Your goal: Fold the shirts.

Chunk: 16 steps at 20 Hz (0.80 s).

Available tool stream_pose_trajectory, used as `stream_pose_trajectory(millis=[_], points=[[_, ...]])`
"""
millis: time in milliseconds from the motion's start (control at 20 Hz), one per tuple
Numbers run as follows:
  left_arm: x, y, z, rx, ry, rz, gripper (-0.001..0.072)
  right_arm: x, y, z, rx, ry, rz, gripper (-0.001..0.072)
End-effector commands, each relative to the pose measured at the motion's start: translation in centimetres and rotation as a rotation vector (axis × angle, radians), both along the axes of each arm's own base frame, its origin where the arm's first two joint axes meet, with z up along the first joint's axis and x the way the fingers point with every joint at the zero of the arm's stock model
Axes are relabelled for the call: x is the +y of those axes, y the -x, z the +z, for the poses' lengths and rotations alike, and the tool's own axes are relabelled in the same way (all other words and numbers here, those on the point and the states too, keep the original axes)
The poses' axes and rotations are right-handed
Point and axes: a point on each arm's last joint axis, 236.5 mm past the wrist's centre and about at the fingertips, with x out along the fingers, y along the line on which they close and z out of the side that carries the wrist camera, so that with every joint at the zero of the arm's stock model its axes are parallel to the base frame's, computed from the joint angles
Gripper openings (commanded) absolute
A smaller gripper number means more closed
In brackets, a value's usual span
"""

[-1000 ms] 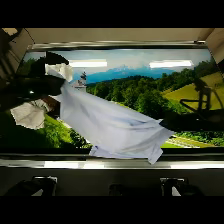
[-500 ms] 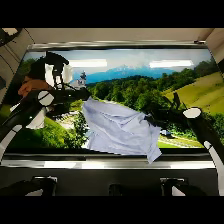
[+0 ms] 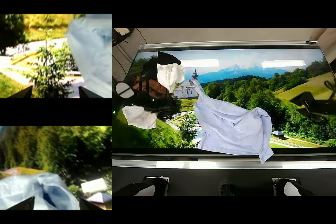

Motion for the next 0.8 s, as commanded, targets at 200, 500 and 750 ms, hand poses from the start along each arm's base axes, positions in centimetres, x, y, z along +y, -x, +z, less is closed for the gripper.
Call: stream_pose_trajectory(millis=[200,500,750], points=[[-8.6,11.9,-9.3,0.300,0.276,-0.060,0.0675,2.1,9.3,-8.6,0.364,-0.152,0.006,0.0633],[-13.5,11.7,-11.1,0.218,0.296,-0.060,0.0673,4.8,11.6,-11.5,0.411,-0.242,0.027,0.0633],[-14.4,7.3,-10.1,0.089,0.375,0.071,0.0611,5.1,12.2,-12.8,0.415,-0.240,0.028,0.0632]])
